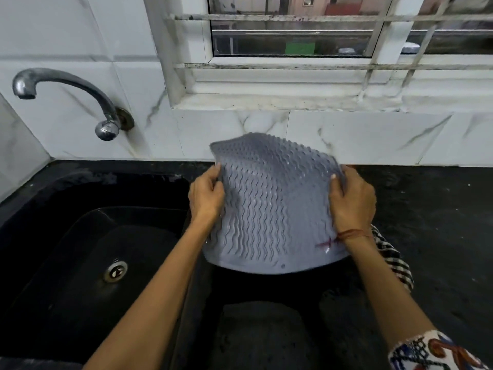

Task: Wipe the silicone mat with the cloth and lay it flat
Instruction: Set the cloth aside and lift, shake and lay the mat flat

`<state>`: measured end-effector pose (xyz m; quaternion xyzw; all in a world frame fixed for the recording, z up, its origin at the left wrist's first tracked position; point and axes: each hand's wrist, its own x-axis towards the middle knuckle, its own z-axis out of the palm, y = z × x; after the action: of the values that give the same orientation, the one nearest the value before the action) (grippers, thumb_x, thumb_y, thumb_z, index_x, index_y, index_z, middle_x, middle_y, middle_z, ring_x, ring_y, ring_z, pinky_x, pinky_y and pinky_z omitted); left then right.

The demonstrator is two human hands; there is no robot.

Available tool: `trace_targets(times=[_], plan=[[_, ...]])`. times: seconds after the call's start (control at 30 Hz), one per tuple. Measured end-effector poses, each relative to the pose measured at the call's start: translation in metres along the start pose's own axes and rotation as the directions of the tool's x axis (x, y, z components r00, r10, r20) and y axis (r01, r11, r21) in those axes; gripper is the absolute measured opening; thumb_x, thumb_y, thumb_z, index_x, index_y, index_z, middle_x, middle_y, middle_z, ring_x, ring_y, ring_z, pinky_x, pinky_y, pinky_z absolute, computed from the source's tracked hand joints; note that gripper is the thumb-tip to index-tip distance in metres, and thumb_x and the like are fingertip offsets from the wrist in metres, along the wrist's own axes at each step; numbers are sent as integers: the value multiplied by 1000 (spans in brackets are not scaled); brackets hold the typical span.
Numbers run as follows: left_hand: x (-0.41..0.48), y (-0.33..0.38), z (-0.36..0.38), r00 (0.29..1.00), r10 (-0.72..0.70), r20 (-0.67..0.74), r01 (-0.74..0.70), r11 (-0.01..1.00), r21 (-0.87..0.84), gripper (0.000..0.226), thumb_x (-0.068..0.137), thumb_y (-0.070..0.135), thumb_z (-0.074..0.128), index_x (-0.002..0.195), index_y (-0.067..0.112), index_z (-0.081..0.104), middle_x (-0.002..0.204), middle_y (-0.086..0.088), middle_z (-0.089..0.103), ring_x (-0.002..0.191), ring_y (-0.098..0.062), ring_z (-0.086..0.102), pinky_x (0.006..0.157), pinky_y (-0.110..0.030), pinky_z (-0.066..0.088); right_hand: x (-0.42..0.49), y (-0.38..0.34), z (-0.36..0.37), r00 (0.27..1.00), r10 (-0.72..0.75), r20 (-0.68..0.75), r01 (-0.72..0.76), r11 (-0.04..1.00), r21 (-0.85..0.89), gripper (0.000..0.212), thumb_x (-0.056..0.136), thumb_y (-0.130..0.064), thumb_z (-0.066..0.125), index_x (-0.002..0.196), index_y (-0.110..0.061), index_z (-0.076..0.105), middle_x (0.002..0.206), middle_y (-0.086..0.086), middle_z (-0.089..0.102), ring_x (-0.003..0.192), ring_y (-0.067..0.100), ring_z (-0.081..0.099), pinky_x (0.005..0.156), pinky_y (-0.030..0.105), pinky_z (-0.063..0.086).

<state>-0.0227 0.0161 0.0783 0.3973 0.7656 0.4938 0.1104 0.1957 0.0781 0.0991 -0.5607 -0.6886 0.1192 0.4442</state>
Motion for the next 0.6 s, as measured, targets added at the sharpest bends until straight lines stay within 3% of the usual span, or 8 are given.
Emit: trace_targets(times=[0.1, 0.2, 0.3, 0.4, 0.5, 0.6], plan=[[-23, -37, 11, 990, -93, 105, 86, 994, 68, 42, 87, 2, 41, 125, 16, 52, 125, -12, 60, 109, -25, 57, 91, -31, 44, -37, 41, 17, 962, 211, 176, -208, 977, -35, 27, 93, -14, 51, 117, -2, 60, 106, 24, 67, 97, 36, 63, 78, 34, 46], [-49, -75, 16, 965, -188, 181, 149, 966, 213, 43, 89, 5, 41, 129, 20, 48, 132, -10, 56, 114, -29, 55, 95, -40, 47, -78, 77, 31, 870, 375, 321, -316, 923, -221, 26, 95, -19, 49, 115, -7, 59, 107, 19, 67, 98, 34, 62, 79, 37, 49], [-60, -94, 12, 965, -193, 178, 132, 942, 307, 43, 90, 7, 41, 132, 19, 44, 143, -4, 44, 121, -29, 50, 96, -42, 44, -86, 92, 33, 875, 371, 311, -244, 892, -380, 22, 94, -23, 50, 103, -7, 62, 100, 16, 65, 90, 31, 63, 66, 31, 43], [-64, -95, 14, 979, -134, 156, 75, 938, 338, 43, 90, 6, 42, 131, 16, 44, 144, -4, 43, 122, -28, 49, 96, -44, 45, -78, 93, 34, 877, 360, 317, -206, 879, -429, 21, 93, -21, 51, 91, -5, 65, 97, 17, 62, 84, 31, 62, 62, 31, 42], [-70, -92, 18, 986, -132, 106, 90, 940, 328, 43, 89, 4, 43, 131, 14, 44, 143, -6, 43, 123, -28, 49, 97, -43, 44, -80, 94, 33, 889, 323, 324, -175, 894, -411, 20, 94, -18, 49, 98, -7, 65, 99, 16, 58, 86, 31, 61, 62, 29, 38], [-76, -94, 20, 987, -143, 69, 112, 935, 335, 43, 90, 4, 43, 132, 14, 43, 144, -7, 41, 123, -28, 49, 97, -42, 44, -82, 96, 30, 894, 303, 331, -147, 894, -423, 22, 96, -21, 48, 105, -8, 64, 99, 16, 58, 85, 31, 61, 63, 30, 42]])
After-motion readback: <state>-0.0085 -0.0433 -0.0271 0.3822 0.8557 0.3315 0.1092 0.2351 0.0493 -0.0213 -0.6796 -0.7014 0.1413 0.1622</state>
